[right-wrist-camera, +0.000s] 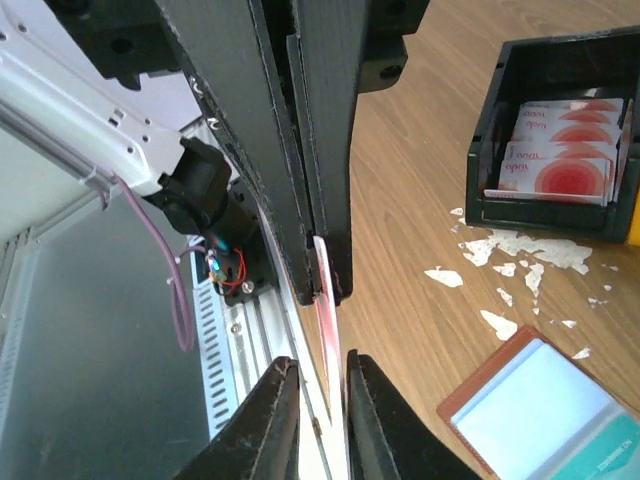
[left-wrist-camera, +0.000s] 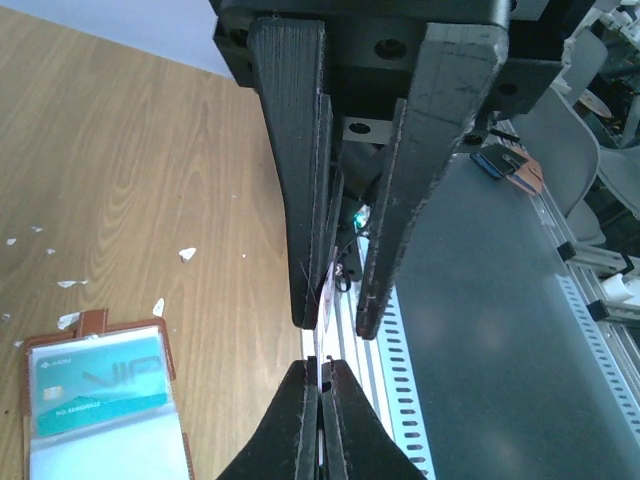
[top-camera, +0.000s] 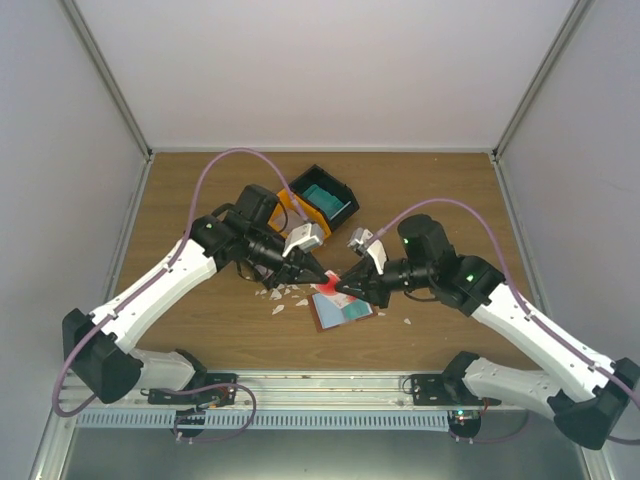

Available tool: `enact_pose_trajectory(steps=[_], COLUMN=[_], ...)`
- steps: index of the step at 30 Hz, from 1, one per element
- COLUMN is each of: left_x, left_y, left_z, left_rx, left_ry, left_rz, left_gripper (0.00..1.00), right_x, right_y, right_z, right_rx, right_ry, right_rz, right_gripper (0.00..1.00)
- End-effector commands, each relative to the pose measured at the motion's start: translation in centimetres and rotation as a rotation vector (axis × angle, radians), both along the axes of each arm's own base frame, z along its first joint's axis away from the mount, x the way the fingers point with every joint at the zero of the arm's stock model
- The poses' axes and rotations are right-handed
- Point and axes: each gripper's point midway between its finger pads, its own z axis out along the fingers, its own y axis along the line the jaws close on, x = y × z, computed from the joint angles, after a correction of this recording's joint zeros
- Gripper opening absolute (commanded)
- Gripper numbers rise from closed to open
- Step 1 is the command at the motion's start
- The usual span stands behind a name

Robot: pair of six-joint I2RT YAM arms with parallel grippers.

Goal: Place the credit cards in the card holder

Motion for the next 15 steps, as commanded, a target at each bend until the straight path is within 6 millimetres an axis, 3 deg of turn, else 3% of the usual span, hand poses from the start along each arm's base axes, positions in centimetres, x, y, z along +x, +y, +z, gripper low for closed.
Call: enact_pose_trajectory(steps=[1,4,7,9,10,12,15], left_x=[-0.6,-0.2,0.4,1.1,1.7,3.4,6.0], left_y=[-0.4,-0.3,-0.4,-0.3,-0.2,0.2,1.3], left_z=[-0.5,-1.3,-1.4,-1.4,-1.5,-1.9,-2.9], left_rx=[-0.006,0.016,0.024,0.032,0.045,0.085,0.143], left_ry=[-0.006,-0.008,-0.021,-0.035,-0.044,-0.049,-0.038], left_rz=[-0.036,-0.005,0.034,0.08,0.12,0.238,0.447], left_gripper=[0.0,0.0,0.0,0.07,0.17,0.55,0.71], right_x=[-1.1,-1.2,-1.5,-1.2,-1.0,-0.2,2.3], right_y=[0.5,0.6,0.7,0.8,0.7,0.4,-0.8], right_z=[-0.3,-0.4,-0.1,0.1,0.2,0.6,-0.2], right_rx=[0.014,0.029,0.054,0.064,0.07,0.078,0.032], right_ry=[0.001,-0.019,-0.017,-0.023,-0.028,-0.044,-0.057], right_rz=[0.083,0.094,0.113,0.095,0.078,0.013,-0.168], right_gripper=[0.12,0.02,0.0,0.01,0.01,0.0,0.01])
